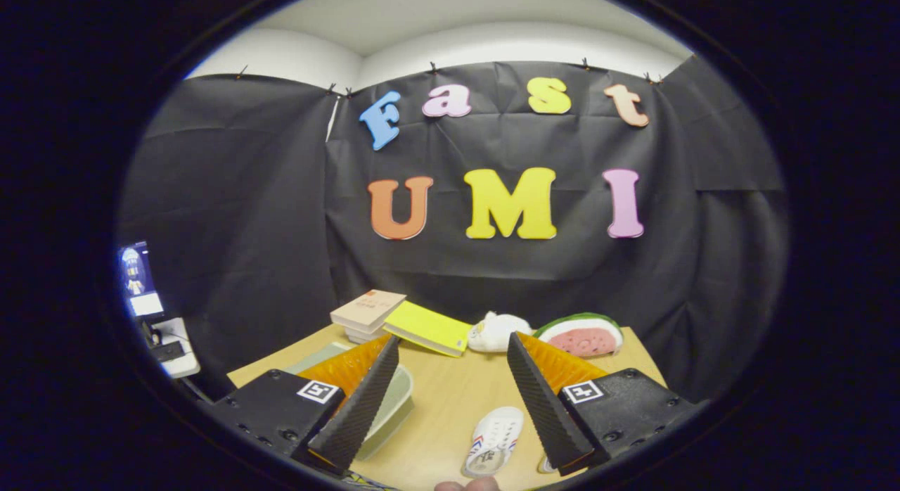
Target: Open the storage box then place both shoes into the box .Put the left shoe in first, then the right shoe, with the right side of both shoes facing outward in a uniform manner.
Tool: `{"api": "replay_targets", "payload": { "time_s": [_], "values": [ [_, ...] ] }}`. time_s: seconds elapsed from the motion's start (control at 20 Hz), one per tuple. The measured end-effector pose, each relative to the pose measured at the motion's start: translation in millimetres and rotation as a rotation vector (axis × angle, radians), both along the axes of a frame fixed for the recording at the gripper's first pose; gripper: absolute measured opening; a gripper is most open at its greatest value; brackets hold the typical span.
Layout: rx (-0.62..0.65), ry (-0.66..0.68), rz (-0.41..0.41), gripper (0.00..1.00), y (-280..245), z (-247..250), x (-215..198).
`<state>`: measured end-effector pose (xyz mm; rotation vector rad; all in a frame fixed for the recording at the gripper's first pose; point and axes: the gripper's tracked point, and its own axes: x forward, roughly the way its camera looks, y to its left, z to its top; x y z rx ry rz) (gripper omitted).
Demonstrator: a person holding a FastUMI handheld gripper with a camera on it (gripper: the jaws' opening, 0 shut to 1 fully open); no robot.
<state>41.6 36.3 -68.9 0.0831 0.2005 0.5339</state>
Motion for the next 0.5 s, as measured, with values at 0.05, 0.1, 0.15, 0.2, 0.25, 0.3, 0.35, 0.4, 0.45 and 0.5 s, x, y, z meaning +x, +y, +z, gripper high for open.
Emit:
{"api": "replay_targets", "payload": {
  "time_s": [0.05,0.1,0.15,0.2,0.25,0.3,0.35,0.4,0.45,0.5],
  "values": [
    [0.002,0.014,0.031,1.00,3.3,-8.1,0.0],
    [0.001,0.031,0.060,1.00,7.2,-16.5,-0.3],
    [0.005,0.056,0.088,1.00,12.0,-27.9,-0.3],
    [0.017,0.090,0.126,1.00,19.3,-38.8,-3.0],
    [0.034,0.124,0.161,1.00,25.9,-48.5,-6.7],
    [0.052,0.155,0.186,1.00,31.9,-59.0,-9.1],
    [0.066,0.194,0.217,1.00,37.0,-68.2,-13.5],
    [0.083,0.236,0.255,1.00,45.3,-80.0,-18.4],
    [0.101,0.277,0.285,1.00,52.3,-90.8,-22.7],
    [0.122,0.312,0.310,1.00,58.1,-97.8,-25.8]
  ]
}}
